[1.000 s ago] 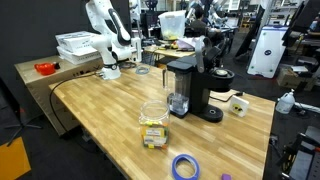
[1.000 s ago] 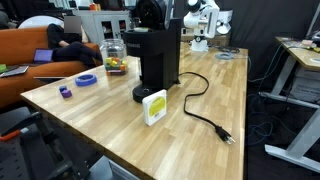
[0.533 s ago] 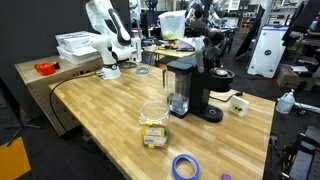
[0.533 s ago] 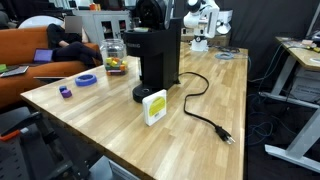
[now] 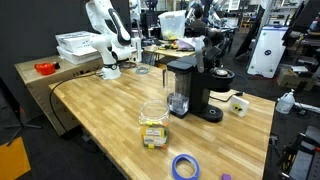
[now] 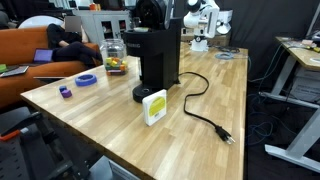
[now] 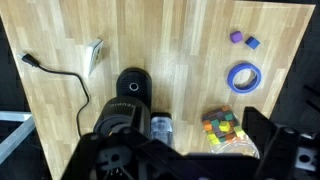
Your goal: Move the blue masking tape from the left to the right
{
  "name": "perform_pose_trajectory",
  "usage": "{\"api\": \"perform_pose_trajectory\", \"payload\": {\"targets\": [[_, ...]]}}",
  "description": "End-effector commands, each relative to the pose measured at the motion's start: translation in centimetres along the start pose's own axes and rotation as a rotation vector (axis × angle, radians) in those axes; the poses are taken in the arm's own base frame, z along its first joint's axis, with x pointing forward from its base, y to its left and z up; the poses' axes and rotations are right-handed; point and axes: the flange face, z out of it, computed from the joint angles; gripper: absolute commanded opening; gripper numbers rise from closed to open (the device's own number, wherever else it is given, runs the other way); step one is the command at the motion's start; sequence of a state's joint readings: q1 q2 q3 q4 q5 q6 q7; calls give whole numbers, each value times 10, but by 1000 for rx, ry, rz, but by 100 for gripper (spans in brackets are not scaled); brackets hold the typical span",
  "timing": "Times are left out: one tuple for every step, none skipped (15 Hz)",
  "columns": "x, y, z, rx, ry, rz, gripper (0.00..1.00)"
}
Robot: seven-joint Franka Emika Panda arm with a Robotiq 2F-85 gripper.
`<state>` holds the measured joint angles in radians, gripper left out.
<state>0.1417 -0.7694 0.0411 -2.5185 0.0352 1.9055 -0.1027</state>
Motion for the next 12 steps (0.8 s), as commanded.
{"api": "perform_pose_trajectory", "payload": {"targets": [[0,0,-1,0,-1,0,100],[0,0,-1,0,-1,0,100],[0,0,-1,0,-1,0,100],[0,0,-1,0,-1,0,100],[0,0,-1,0,-1,0,100],[0,0,-1,0,-1,0,100],[0,0,-1,0,-1,0,100],[0,0,-1,0,-1,0,100],[0,0,-1,0,-1,0,100],[0,0,-1,0,-1,0,100],[0,0,-1,0,-1,0,100],[1,1,1,-10,6,6,100]]}}
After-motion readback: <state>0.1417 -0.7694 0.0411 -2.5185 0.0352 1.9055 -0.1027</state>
